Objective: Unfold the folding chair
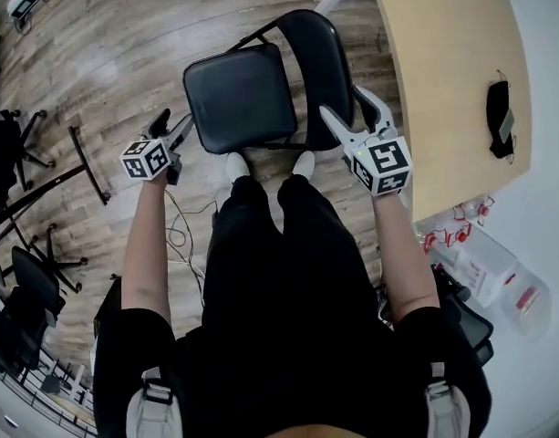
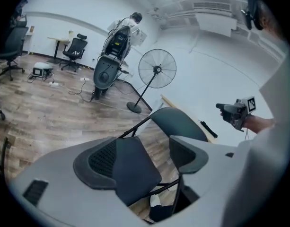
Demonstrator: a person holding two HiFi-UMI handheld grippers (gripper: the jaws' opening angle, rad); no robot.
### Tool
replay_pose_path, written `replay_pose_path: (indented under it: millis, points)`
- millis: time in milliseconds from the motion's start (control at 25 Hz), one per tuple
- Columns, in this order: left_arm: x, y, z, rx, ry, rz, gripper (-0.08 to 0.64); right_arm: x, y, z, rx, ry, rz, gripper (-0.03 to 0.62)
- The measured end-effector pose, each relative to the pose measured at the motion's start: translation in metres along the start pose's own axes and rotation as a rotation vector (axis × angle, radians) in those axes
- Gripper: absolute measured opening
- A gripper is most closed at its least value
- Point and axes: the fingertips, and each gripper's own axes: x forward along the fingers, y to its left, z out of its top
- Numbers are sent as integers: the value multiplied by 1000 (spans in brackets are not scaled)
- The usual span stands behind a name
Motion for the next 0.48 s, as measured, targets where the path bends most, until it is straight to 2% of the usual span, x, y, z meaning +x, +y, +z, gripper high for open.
replay_pose_path:
  millis: [120, 320, 480]
  points:
    - [-30, -62, 27, 62, -65, -23, 341, -19, 20, 20, -21, -64, 86, 290]
    - [-78, -159, 71, 212, -170, -57, 341, -52, 54, 58, -54, -182, 196, 287]
    - [-111, -220, 100, 267, -255, -67, 339, -83, 79, 84, -68, -276, 269, 281]
